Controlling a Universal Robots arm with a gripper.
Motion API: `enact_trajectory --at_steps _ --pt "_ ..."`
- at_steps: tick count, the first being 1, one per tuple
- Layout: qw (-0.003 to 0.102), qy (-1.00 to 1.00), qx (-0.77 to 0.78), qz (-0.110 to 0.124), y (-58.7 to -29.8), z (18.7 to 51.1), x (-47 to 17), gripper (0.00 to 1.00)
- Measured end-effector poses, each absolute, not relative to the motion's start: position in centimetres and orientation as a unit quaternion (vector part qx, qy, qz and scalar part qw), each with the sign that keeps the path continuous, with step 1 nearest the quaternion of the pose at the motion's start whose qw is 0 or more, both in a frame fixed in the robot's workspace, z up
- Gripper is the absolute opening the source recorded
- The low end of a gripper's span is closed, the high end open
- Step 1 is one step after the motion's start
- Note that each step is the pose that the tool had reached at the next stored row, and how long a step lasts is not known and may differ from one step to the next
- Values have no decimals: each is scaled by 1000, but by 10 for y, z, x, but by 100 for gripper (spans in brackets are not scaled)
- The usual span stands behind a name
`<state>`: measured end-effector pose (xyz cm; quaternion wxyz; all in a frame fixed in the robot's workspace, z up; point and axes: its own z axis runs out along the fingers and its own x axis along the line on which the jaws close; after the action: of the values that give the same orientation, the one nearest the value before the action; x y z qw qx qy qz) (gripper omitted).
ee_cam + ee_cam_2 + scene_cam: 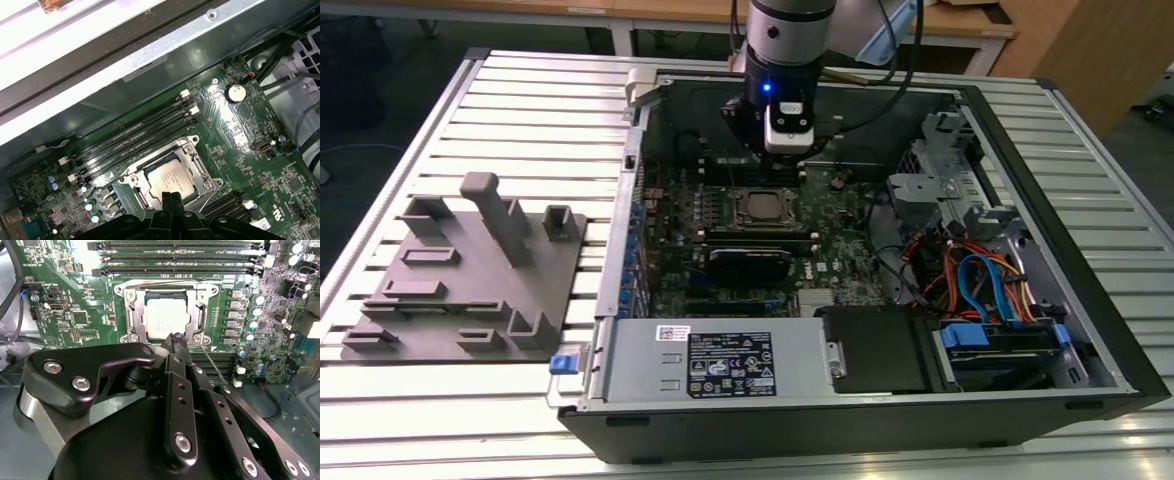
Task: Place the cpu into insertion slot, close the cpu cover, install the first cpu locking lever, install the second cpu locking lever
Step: 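Install the first cpu locking lever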
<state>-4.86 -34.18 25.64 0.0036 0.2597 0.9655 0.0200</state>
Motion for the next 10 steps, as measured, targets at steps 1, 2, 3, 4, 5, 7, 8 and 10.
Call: enact_trajectory --at_steps 1,2,3,4,5,7,8,10 --pt "4 965 260 20 -342 256 -49 10" --pt "4 965 260 20 -342 256 -49 10" --pt "4 965 260 20 -342 256 -49 10" --pt "4 965 260 20 -342 256 -49 10" --pt "4 965 260 20 -342 256 -49 10" --pt "4 966 259 20 -342 256 -49 10" --pt "4 966 259 20 -342 256 -49 10" --pt "3 967 253 20 -342 256 -49 10"
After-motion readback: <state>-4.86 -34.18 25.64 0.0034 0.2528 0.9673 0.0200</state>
